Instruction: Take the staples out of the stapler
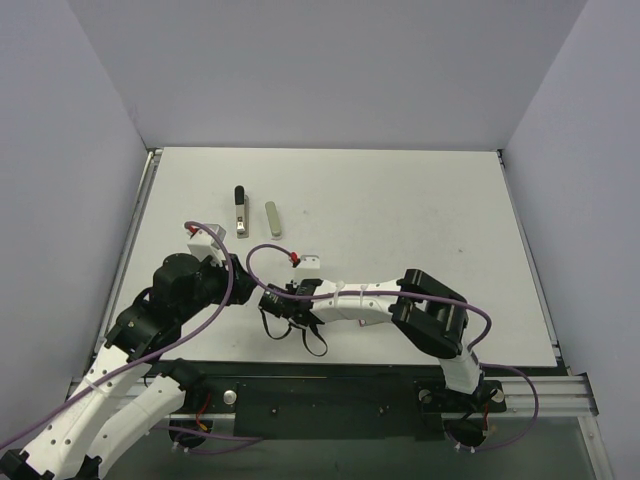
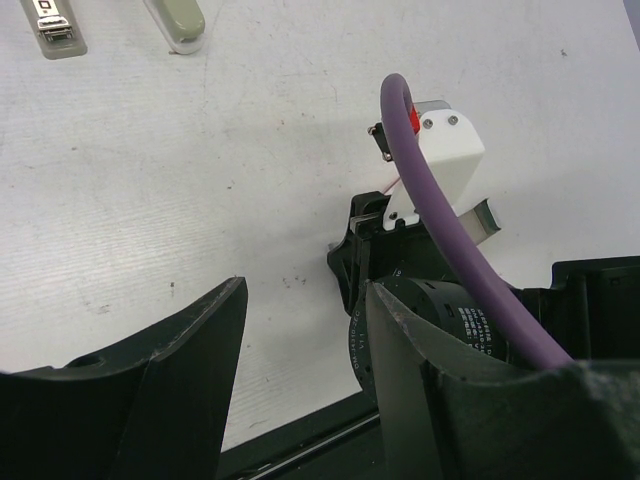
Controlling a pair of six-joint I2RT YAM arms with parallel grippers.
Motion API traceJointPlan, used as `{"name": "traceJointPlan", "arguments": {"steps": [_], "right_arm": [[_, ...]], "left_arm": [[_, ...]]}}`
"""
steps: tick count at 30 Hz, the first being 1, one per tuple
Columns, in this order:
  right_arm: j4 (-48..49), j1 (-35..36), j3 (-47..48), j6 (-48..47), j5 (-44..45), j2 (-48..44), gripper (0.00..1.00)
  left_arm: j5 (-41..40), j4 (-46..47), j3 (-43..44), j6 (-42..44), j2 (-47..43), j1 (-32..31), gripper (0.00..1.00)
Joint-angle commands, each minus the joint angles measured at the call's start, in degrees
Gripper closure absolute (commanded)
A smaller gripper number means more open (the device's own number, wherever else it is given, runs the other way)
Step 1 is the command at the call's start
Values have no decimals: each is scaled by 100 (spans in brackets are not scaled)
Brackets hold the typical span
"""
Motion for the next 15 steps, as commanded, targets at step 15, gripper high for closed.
{"name": "traceJointPlan", "arguments": {"steps": [15], "right_arm": [[-593, 115, -790, -1007, -380, -1432, 89]], "left_arm": [[84, 134, 130, 3, 29, 107, 39]]}}
